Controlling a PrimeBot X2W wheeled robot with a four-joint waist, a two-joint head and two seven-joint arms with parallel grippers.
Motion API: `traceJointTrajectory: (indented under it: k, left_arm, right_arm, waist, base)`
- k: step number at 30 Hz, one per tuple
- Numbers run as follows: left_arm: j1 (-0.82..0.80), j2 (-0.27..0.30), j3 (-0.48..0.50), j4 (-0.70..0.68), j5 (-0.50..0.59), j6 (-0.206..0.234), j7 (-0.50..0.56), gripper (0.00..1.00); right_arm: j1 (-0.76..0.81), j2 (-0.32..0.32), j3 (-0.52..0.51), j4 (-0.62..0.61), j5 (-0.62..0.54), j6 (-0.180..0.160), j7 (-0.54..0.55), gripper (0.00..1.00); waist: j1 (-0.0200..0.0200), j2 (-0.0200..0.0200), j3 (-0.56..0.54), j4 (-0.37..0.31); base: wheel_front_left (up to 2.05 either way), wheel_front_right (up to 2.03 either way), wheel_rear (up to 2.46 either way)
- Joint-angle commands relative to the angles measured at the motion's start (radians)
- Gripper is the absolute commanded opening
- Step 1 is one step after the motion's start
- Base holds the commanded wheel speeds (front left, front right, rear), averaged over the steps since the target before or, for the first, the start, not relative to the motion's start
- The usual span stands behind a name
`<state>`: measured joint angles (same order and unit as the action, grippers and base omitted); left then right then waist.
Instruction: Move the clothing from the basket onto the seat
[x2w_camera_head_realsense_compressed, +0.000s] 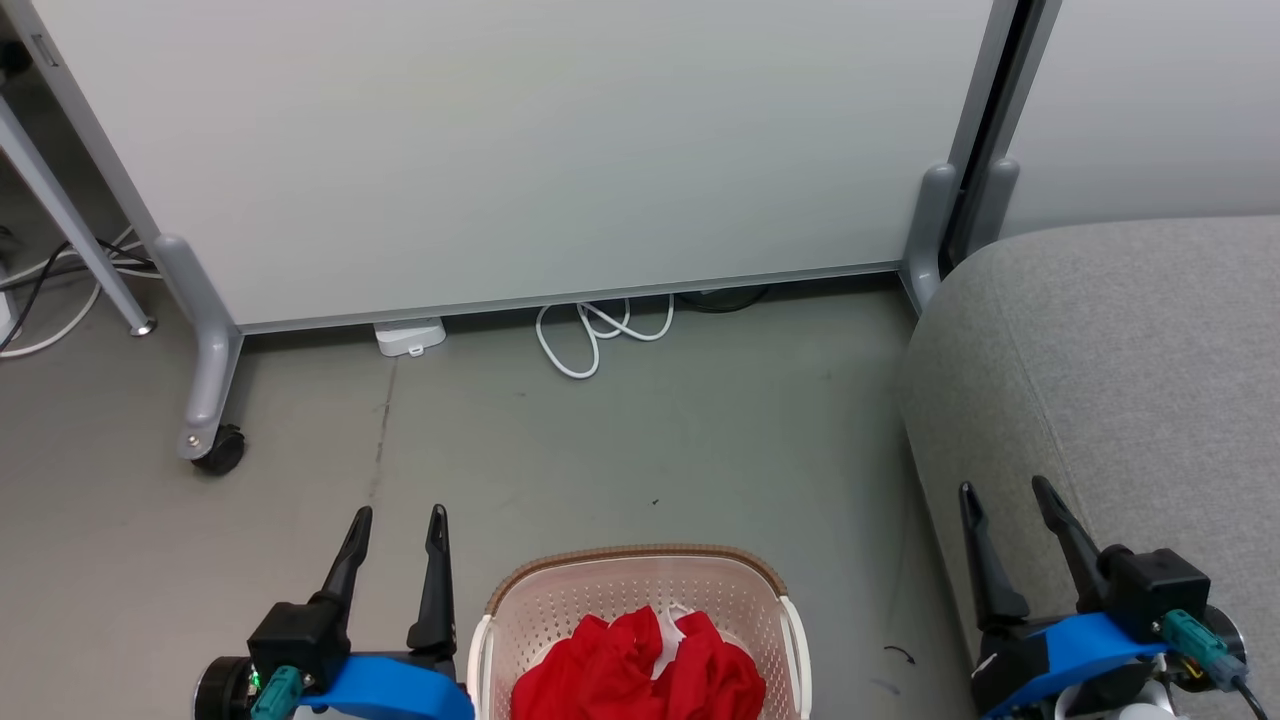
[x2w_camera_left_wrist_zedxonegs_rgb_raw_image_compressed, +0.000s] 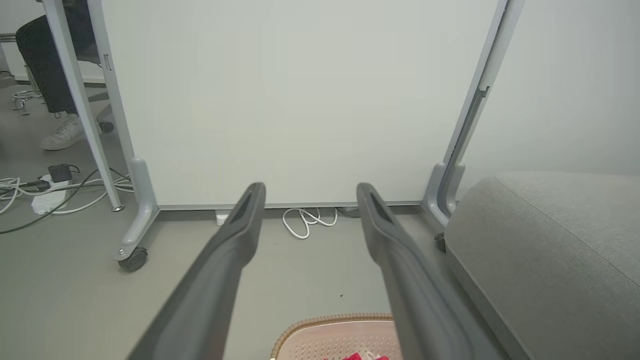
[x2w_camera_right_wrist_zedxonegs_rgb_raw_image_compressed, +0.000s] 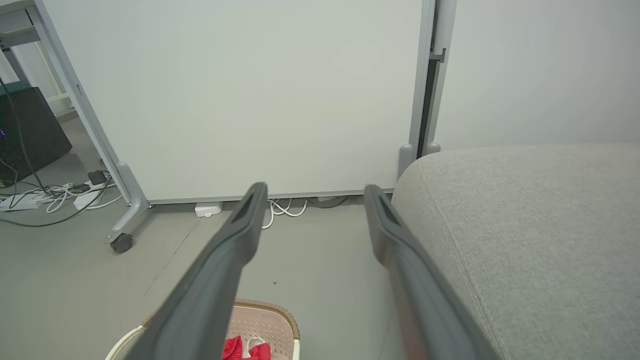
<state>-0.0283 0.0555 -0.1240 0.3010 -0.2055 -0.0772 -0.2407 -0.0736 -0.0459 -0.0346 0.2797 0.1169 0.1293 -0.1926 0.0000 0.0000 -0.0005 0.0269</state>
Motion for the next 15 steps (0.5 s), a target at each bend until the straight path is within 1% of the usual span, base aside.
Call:
traceJointTrajectory:
  k: [1, 11, 15]
  left_arm:
    - [-0.008, 0.000, -0.003, 0.000, 0.022, 0.000, -0.010, 1.00]
    - [-0.008, -0.002, -0.011, 0.003, 0.092, 0.005, -0.027, 1.00]
    - [-0.008, -0.003, -0.009, 0.003, 0.089, 0.004, -0.026, 1.00]
  right_arm:
    - [-0.012, -0.007, 0.002, 0.001, -0.021, 0.002, -0.009, 1.00]
    - [-0.016, -0.007, 0.003, 0.005, -0.095, 0.002, -0.028, 1.00]
    - [-0.016, -0.007, 0.004, 0.007, -0.088, 0.002, -0.029, 1.00]
  waist:
    - [0.0000, 0.0000, 0.000, 0.000]
    - [0.0000, 0.0000, 0.001, 0.002]
    - [0.0000, 0.0000, 0.002, 0.002]
  base:
    - [0.00, 0.00, 0.00]
    - [0.00, 0.00, 0.00]
    - [0.00, 0.00, 0.00]
